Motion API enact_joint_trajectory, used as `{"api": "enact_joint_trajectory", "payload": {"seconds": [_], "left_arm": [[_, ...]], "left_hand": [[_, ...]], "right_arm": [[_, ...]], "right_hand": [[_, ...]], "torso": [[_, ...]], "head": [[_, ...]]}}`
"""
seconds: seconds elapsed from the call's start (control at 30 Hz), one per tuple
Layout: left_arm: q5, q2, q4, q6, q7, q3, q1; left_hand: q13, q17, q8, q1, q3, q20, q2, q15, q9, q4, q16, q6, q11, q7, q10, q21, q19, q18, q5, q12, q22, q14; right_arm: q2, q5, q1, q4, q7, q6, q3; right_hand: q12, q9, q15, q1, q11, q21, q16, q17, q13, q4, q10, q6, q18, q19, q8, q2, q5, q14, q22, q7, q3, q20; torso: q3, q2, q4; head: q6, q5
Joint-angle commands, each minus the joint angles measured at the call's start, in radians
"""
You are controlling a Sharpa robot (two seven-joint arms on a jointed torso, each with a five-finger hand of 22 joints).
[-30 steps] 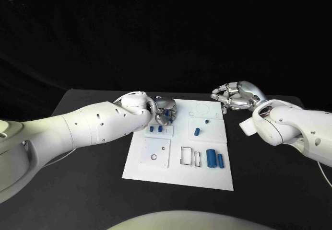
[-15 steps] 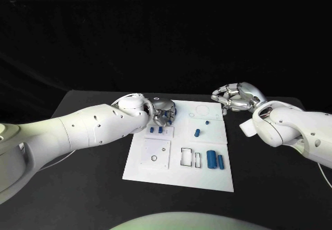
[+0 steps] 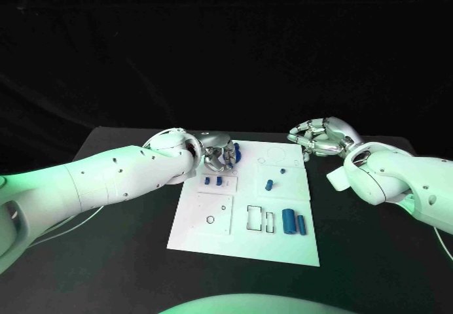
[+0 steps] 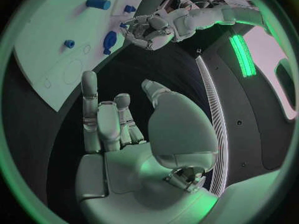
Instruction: Assemble the parts on the task board
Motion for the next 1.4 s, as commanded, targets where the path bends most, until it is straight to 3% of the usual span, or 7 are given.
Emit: {"api": "enact_joint_trajectory", "payload": {"seconds": [0.03,0.23,0.53,1.4], "left_arm": [[0.053,-0.017,0.022,0.0,0.019,0.006,-0.005],[0.06,-0.046,0.034,0.012,0.015,0.017,-0.015],[0.061,-0.074,0.03,0.011,0.012,0.02,-0.018],[0.023,-0.082,0.018,0.036,-0.014,0.021,-0.018]], "left_hand": [[-0.003,-0.022,-0.011,-0.013,-0.003,0.0,-0.005,0.004,-0.002,-0.003,-0.012,-0.001,0.003,0.009,0.008,-0.014,-0.018,-0.006,0.002,-0.014,-0.017,-0.012],[-0.003,-0.027,-0.013,-0.013,-0.003,0.0,-0.005,0.005,-0.002,-0.005,-0.015,-0.001,0.004,0.01,0.01,-0.017,-0.021,-0.005,0.001,-0.019,-0.02,-0.015],[-0.004,-0.028,-0.014,-0.013,-0.002,0.0,-0.005,0.006,-0.003,-0.005,-0.016,-0.001,0.004,0.01,0.01,-0.018,-0.022,-0.005,0.001,-0.022,-0.022,-0.016],[-0.004,-0.053,-0.019,-0.009,-0.002,0.0,-0.005,0.006,-0.003,-0.011,-0.026,-0.001,0.005,0.011,0.013,-0.024,-0.029,-0.003,0.0,-0.031,-0.031,-0.025]], "right_arm": [[-0.001,-0.011,-0.001,0.0,0.007,0.016,0.0],[-0.003,-0.011,-0.001,0.001,0.005,0.016,0.0],[-0.001,-0.011,-0.002,-0.001,0.004,0.017,0.0],[0.0,-0.012,-0.003,-0.002,0.003,0.017,0.0]], "right_hand": [[-0.001,0.002,0.003,0.01,0.001,-0.004,-0.006,0.001,-0.001,0.005,-0.005,-0.002,0.02,-0.008,0.002,-0.001,0.004,-0.006,-0.002,-0.002,0.001,0.0],[-0.001,0.002,0.003,0.01,0.001,-0.004,-0.006,0.001,-0.001,0.005,-0.005,-0.002,0.02,-0.008,0.002,-0.001,0.004,-0.006,-0.002,-0.002,0.001,0.0],[0.0,0.003,0.002,0.01,0.0,-0.006,-0.006,0.002,-0.001,0.006,-0.003,0.0,0.02,-0.007,0.005,-0.001,0.004,-0.005,-0.002,-0.003,0.0,0.0],[0.0,0.003,0.002,0.011,0.0,-0.006,-0.006,0.003,-0.001,0.006,-0.003,0.0,0.02,-0.006,0.006,-0.001,0.004,-0.005,-0.003,-0.003,0.0,0.0]], "torso": [[-0.0005,0.002,-0.0016],[-0.0001,0.002,0.0002],[-0.0008,0.003,-0.0013],[0.0,0.002,-0.002]], "head": [[0.0,0.0],[-0.003,-0.002],[-0.005,-0.003],[-0.008,-0.003]]}}
